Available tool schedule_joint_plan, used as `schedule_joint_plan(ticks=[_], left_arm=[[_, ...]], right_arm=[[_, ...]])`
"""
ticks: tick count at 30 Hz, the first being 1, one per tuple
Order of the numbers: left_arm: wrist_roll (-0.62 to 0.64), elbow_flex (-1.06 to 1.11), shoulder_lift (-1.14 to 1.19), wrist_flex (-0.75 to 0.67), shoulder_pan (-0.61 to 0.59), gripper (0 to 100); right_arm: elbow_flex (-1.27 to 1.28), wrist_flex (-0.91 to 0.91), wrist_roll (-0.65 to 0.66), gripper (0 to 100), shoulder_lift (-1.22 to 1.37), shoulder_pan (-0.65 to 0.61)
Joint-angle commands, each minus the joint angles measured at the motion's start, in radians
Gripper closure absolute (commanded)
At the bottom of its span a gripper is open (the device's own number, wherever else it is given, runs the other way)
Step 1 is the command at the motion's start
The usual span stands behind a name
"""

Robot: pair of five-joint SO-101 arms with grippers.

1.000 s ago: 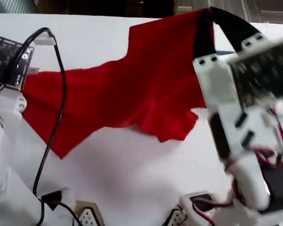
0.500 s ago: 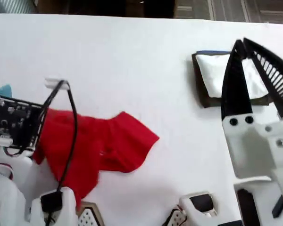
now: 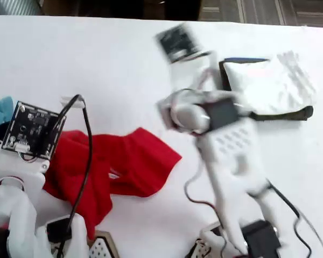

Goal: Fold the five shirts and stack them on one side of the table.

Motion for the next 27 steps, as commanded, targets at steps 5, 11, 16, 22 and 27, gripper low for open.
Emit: schedule_joint_plan(ticks=[5,11,16,22,27], left_arm=[[-0.006,0.001,-0.003,-0.026,0.008,97],[-0.006,0.001,-0.003,-0.026,0.008,97],[-0.006,0.001,-0.003,-0.026,0.008,97],[-0.002,0.001,-0.003,-0.026,0.009,97],[0.000,0.001,-0.003,-0.026,0.009,97]], right_arm=[[0.133,-0.153,-0.006,80.5,0.203,-0.140],[0.133,-0.197,-0.005,80.4,0.401,-0.205],[0.132,-0.236,-0.005,80.4,0.522,-0.177],[0.132,-0.236,-0.005,80.4,0.584,-0.183],[0.132,-0.234,-0.005,83.7,0.639,-0.176]])
